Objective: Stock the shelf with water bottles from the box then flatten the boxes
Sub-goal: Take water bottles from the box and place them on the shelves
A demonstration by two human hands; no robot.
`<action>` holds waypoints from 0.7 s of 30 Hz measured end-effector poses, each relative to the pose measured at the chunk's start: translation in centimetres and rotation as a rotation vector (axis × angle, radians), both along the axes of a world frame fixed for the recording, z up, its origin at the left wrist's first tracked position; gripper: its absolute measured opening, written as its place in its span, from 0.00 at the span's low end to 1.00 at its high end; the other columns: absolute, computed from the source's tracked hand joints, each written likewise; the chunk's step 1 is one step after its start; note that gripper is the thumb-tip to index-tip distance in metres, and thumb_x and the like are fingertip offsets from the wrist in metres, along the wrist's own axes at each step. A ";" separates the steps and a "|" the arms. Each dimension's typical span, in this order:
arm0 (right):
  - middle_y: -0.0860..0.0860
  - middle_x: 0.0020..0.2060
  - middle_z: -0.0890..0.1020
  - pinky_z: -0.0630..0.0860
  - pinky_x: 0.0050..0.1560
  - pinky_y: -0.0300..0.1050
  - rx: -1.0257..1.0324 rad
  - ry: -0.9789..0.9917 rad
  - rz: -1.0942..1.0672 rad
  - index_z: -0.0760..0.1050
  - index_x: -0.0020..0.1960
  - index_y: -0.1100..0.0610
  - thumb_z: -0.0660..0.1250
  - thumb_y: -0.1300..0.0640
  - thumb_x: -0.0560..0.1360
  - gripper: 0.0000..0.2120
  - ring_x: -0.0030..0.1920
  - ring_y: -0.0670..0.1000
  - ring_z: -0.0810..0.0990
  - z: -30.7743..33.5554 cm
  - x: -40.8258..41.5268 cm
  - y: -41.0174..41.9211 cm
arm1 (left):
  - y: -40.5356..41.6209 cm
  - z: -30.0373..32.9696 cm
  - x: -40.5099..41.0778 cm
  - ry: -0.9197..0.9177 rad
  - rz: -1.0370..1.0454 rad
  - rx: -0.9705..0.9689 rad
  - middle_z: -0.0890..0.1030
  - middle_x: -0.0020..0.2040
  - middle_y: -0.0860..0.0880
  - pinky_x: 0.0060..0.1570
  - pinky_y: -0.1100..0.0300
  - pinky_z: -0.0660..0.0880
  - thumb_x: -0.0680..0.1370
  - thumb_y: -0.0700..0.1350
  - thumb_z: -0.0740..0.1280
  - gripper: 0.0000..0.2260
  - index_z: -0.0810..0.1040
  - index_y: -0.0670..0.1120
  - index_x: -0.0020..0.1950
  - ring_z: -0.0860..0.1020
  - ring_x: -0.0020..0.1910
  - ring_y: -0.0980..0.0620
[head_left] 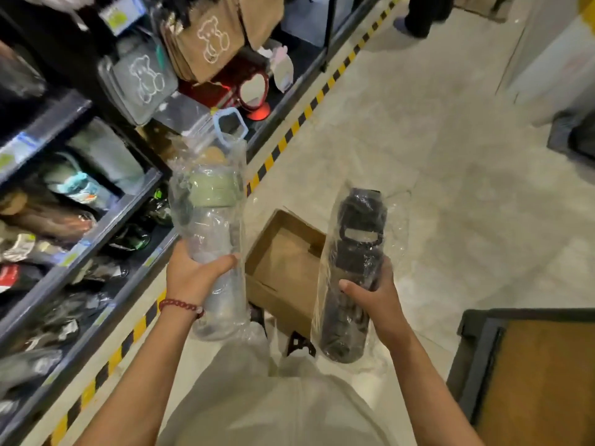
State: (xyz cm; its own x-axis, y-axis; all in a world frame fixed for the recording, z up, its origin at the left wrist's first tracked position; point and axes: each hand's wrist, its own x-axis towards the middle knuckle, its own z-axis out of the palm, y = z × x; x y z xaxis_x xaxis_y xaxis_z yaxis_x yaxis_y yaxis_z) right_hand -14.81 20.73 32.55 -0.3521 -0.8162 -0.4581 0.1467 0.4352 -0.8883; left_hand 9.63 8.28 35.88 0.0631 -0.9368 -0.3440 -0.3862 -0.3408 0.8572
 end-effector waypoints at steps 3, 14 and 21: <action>0.46 0.55 0.77 0.76 0.45 0.36 -0.044 0.007 0.083 0.61 0.66 0.45 0.75 0.48 0.58 0.40 0.54 0.47 0.79 2.0 1.0 -1.0 | 1.8 2.0 2.7 0.032 0.138 -0.052 0.82 0.41 0.50 0.43 0.53 0.78 0.51 0.53 0.73 0.20 0.78 0.52 0.42 0.81 0.41 0.50; 0.48 0.59 0.77 0.77 0.58 0.55 -0.108 0.029 0.300 0.63 0.66 0.41 0.76 0.45 0.56 0.41 0.58 0.53 0.78 5.5 8.0 -10.7 | 1.3 4.8 11.6 0.080 0.516 -0.152 0.81 0.51 0.47 0.46 0.54 0.78 0.52 0.57 0.75 0.36 0.76 0.44 0.57 0.80 0.48 0.49; 0.47 0.56 0.79 0.78 0.53 0.48 -0.201 0.024 0.408 0.67 0.60 0.39 0.74 0.54 0.60 0.33 0.54 0.48 0.80 6.6 16.3 -18.4 | -3.8 5.9 18.2 0.110 0.600 -0.204 0.81 0.48 0.49 0.41 0.59 0.74 0.52 0.55 0.75 0.32 0.76 0.47 0.53 0.79 0.46 0.51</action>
State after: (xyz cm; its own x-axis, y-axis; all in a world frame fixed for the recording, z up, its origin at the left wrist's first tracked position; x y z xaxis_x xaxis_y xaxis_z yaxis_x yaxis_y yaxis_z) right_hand 1.48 2.38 39.17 0.0086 -0.9624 -0.2715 -0.0230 0.2713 -0.9622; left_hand 27.80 4.46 41.79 0.5714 -0.7967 -0.1969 -0.0853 -0.2963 0.9513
